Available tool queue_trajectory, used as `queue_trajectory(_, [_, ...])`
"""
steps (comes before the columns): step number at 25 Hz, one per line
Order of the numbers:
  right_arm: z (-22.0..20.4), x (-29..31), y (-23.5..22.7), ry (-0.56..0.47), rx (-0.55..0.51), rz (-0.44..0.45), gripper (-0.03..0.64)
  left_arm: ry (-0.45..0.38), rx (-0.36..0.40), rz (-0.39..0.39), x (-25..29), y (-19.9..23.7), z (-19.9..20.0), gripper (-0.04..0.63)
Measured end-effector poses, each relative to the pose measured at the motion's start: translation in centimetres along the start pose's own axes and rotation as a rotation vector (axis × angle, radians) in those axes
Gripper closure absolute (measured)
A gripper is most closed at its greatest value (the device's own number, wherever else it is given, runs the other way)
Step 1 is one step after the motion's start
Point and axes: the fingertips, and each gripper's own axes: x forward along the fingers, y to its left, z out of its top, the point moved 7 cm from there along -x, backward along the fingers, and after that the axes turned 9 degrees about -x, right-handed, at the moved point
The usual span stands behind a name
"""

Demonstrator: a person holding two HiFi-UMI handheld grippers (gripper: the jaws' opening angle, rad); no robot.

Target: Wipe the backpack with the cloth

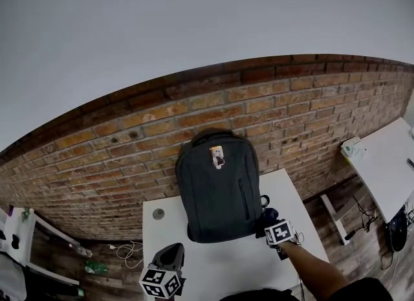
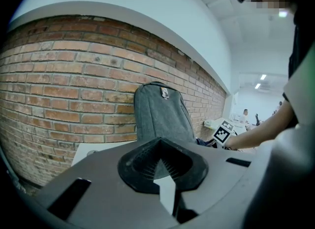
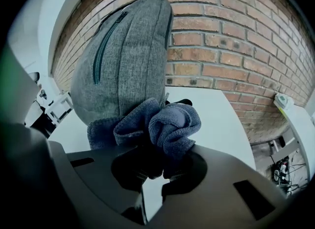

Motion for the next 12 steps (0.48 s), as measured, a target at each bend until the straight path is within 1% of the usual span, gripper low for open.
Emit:
queue_trajectory(4, [-1.5, 0.2, 0.7, 0.024, 0.015, 0.016, 0.580, 0.000, -0.001, -0.009, 0.4, -0.1, 0.0, 0.604])
queue_trajectory(6, [-1.7, 0.2, 0.8, 0.008, 0.022, 0.010, 0.580, 0.000, -0.002, -0.013, 0.5, -0.1, 0.1, 0.604])
queue_trajectory(9, [-1.1, -0.2, 0.3, -0.044, 0.036, -0.015, 0.580, -0.003, -0.006, -0.009, 0.4, 0.1, 0.0, 0.604])
queue_trajectory(12, [1.0, -0.9, -0.4, -0.128, 0.033, -0.036, 0.580, 0.001, -0.010, -0.006, 0.2, 0.3, -0.3, 0.604])
